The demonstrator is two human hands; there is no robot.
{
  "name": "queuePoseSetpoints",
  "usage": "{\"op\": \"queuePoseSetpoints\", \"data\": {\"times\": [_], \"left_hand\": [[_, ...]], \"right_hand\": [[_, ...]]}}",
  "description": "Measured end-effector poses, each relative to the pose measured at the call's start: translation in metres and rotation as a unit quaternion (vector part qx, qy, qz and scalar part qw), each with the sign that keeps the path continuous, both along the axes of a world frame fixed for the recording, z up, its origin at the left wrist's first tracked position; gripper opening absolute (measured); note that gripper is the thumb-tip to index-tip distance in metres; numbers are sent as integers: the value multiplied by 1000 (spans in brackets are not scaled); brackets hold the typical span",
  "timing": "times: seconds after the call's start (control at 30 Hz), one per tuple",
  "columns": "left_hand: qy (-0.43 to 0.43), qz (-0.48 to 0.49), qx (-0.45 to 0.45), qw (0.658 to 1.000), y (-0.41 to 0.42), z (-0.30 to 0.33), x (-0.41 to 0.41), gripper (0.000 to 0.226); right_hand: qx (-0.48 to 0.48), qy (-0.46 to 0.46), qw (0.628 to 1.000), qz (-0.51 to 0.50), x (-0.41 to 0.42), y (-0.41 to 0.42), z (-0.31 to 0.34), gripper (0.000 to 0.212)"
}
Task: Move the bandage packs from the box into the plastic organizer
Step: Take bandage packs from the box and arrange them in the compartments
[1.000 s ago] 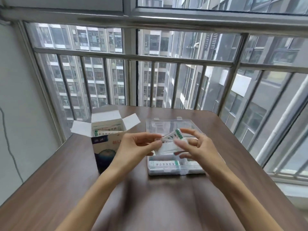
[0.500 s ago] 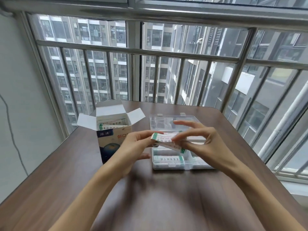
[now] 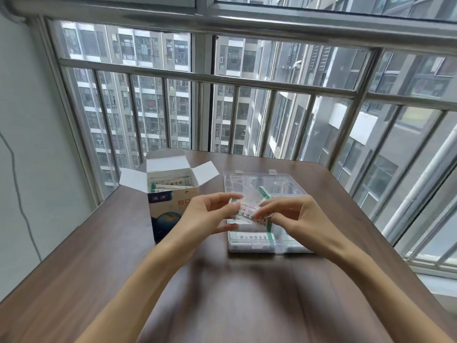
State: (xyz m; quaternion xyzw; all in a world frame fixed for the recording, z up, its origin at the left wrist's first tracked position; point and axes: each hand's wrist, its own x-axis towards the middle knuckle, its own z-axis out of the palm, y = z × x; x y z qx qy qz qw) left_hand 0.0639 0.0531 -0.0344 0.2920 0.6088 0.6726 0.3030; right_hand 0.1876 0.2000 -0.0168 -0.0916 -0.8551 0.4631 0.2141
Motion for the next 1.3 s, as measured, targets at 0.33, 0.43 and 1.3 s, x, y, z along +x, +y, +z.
{"op": "queuePoseSetpoints", "data": {"times": [0.33,0.43,1.3], "left_hand": [[51,15,-16,998,2,-4,-3,15],[112,21,-40,993,3,-5,-5,13],[597,18,-221,771,-9,-16,-6,37]], "right_hand": [[277,-106,952,75,-15,8,16,75],[261,-89,958,79,-18,14,21,40],[349,-188,918,9,-15,6,6,11]]}}
